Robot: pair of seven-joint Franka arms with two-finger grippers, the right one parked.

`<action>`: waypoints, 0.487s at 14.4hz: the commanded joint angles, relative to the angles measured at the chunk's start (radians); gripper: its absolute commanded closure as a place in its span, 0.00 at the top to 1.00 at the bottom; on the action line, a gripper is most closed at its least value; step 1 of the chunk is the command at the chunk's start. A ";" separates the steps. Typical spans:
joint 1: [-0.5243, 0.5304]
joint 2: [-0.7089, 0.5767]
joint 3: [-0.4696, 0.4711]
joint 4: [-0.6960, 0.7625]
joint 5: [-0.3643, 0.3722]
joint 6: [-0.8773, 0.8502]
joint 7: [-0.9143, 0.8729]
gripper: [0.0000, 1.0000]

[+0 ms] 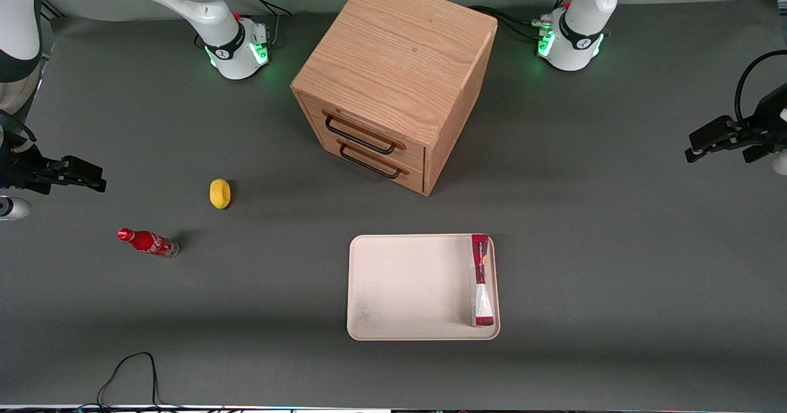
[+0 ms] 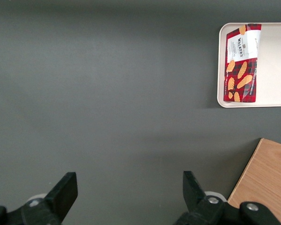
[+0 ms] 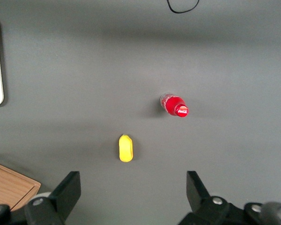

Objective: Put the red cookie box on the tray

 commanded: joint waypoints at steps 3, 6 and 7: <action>-0.023 -0.015 0.008 -0.020 0.027 -0.009 -0.005 1.00; -0.022 -0.010 0.006 -0.022 0.043 -0.007 -0.005 1.00; -0.020 -0.010 0.006 -0.023 0.059 -0.012 -0.005 1.00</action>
